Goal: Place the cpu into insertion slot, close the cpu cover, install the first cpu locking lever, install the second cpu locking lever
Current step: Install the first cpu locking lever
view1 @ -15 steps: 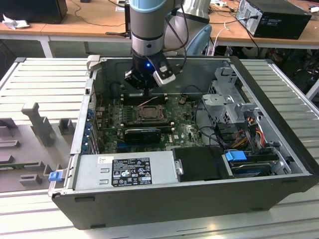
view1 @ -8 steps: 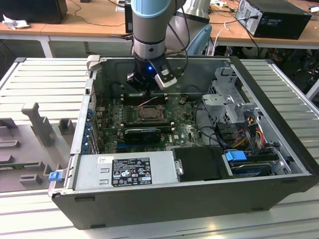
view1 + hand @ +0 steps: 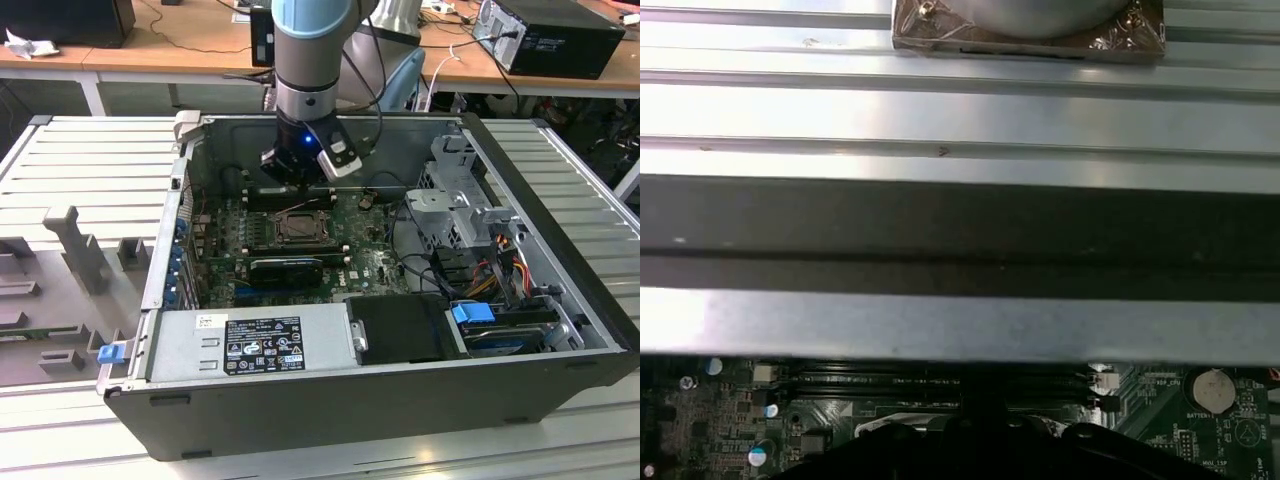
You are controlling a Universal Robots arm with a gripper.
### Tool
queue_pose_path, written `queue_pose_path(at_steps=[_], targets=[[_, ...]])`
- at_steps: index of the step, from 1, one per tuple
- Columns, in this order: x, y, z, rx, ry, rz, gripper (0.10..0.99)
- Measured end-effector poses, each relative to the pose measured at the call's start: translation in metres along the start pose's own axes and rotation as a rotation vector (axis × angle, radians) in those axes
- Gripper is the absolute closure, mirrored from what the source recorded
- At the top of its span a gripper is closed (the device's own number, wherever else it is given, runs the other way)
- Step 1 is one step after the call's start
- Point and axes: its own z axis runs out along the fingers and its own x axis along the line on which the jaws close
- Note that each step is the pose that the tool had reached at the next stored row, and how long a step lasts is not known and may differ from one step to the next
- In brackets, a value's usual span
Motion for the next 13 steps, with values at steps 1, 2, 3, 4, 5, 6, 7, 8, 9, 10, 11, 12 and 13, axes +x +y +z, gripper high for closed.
queue_pose_path(at_steps=[1, 2, 3, 4, 5, 6, 7, 8, 9, 10, 11, 12, 13], targets=[[-0.0025, -0.0003, 0.0013, 0.0, 0.0001, 0.0, 0.98], [-0.0038, -0.0004, 0.0022, 0.0, 0.0, 0.0, 0.98], [-0.0054, -0.0006, 0.0036, 0.0, 0.0001, 0.0, 0.98], [-0.0061, -0.0008, 0.0045, 0.0, 0.0, 0.0, 0.98], [-0.0069, -0.0011, 0.0064, 0.0, 0.0, 0.0, 0.98], [-0.0076, -0.0014, 0.0082, 0.0, 0.0, 0.0, 0.98], [-0.008, -0.0016, 0.0093, 0.0, 0.0, 0.0, 0.98], [-0.0083, -0.0017, 0.0103, 0.0, -0.0001, 0.0, 0.98], [-0.0087, -0.002, 0.012, 0.001, -0.0001, 0.0, 0.98], [-0.0088, -0.0022, 0.013, 0.001, -0.0002, 0.0, 0.98], [-0.0088, -0.0023, 0.0139, 0.001, -0.0001, 0.0, 0.98], [-0.0088, -0.0024, 0.0147, 0.001, -0.0001, 0.0, 0.98], [-0.0088, -0.0025, 0.015, 0.001, 0.0001, 0.0, 0.98]])
